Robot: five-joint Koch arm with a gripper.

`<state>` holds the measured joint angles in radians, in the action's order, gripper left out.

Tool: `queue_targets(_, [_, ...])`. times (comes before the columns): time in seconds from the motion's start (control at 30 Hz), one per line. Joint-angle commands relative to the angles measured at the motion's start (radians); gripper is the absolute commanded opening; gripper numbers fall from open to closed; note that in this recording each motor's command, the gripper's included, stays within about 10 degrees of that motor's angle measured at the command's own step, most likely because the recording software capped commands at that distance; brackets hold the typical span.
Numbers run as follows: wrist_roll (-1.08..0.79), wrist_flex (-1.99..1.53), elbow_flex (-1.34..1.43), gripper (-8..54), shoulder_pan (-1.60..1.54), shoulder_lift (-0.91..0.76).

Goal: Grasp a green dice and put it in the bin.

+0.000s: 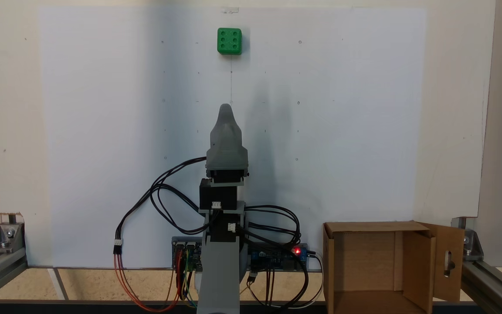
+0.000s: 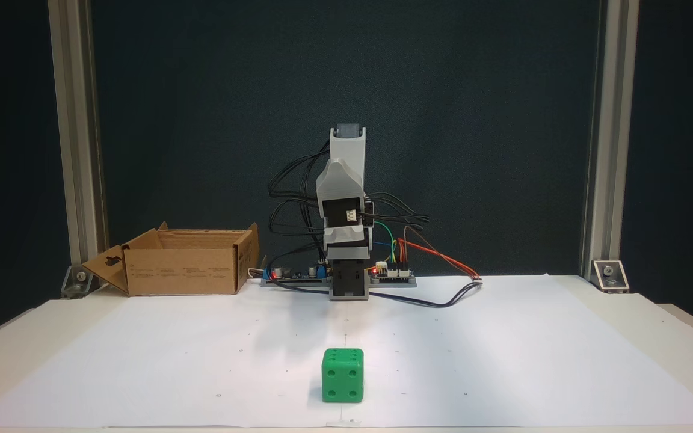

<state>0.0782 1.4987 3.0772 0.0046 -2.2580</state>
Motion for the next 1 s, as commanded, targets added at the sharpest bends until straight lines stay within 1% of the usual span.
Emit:
queue_targets(0.0, [-0.164,-0.175,0.052,44.4,-0.153,-0.107])
queue_targets(0.13, [-0.164,-0.354,0.052,44.4,-0.153,-0.107])
queue_targets(0.6, [-0.164,-0.348,0.052,44.4,-0.153,-0.107])
queue_targets(0.97, [-0.163,-0.241,0.052,44.4,-0.153,-0.109])
